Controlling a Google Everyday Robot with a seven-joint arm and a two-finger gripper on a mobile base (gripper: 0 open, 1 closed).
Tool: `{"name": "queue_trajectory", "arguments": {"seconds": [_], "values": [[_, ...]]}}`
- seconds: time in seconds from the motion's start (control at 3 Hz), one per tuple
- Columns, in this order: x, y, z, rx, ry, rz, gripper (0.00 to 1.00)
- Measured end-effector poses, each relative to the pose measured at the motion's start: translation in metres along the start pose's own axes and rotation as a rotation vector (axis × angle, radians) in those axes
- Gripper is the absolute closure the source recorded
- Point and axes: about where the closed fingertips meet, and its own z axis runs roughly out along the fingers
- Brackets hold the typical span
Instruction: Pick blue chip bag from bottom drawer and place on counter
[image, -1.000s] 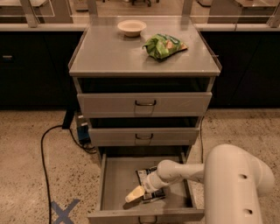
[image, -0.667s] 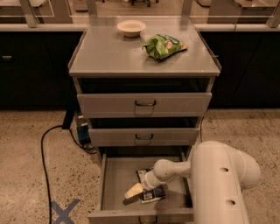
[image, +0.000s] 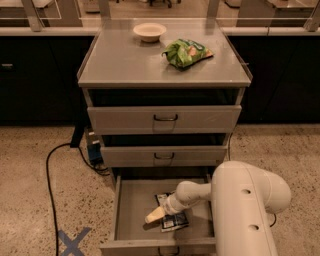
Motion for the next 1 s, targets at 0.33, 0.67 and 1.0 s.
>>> {"name": "queue_trajectory", "arguments": {"seconds": [0.33,0.67,1.0], "values": [[0.004,-0.001,0.006,0.007,0.014,0.003,0.0],[0.009,-0.025,0.021,0.055,0.046,0.048,0.0],[0.012,-0.059,0.031,0.1,0.063,0.105,0.0]]}}
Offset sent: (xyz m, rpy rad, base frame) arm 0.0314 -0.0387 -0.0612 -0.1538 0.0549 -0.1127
